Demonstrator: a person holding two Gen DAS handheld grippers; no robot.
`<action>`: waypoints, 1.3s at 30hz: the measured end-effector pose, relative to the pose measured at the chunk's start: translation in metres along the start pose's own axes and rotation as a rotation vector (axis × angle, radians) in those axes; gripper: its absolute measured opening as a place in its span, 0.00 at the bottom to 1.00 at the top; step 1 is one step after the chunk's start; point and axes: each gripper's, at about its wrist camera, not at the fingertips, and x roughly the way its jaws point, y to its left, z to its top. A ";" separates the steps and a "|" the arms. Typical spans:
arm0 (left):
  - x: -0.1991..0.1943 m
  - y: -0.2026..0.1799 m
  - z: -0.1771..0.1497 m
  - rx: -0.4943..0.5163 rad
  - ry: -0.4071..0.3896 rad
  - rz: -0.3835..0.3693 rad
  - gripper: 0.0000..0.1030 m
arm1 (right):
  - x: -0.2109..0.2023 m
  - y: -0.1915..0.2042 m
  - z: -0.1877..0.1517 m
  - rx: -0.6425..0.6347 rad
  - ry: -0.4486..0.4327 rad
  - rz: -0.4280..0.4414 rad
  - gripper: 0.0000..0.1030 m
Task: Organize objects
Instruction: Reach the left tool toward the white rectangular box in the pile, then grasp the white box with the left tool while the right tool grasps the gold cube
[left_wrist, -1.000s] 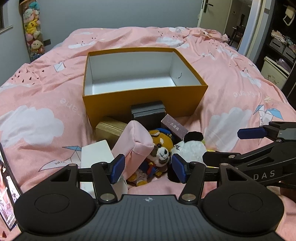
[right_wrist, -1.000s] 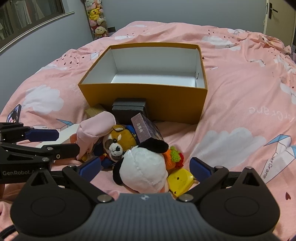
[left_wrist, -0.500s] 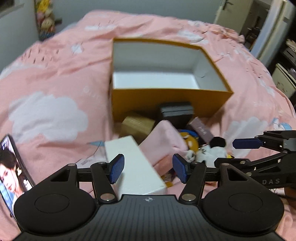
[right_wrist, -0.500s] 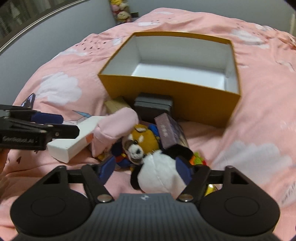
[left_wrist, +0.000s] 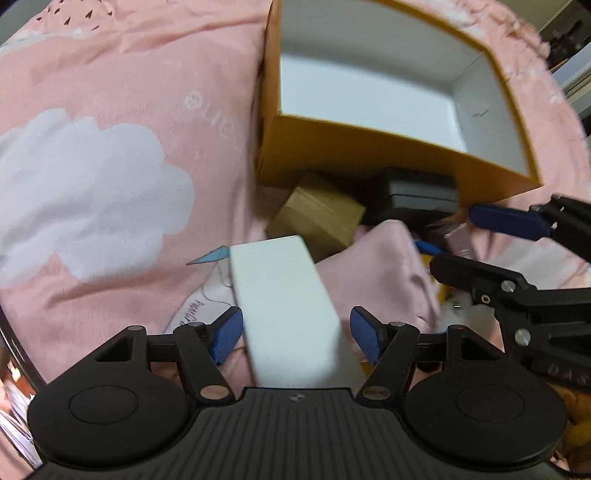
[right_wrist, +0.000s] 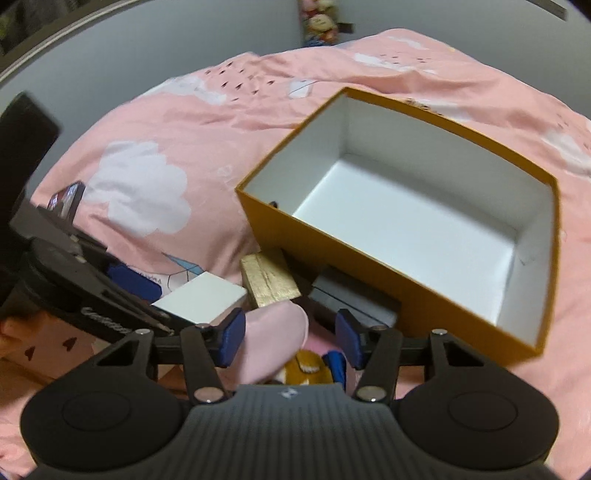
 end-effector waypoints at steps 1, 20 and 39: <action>0.003 0.000 0.002 0.002 0.021 0.002 0.76 | 0.004 0.000 0.003 -0.015 0.010 0.009 0.55; 0.026 0.009 0.024 -0.016 0.209 -0.047 0.79 | 0.074 -0.006 0.048 -0.089 0.154 0.196 0.44; -0.008 0.002 0.017 0.164 0.107 -0.008 0.72 | 0.092 0.033 0.051 -0.165 0.180 0.037 0.61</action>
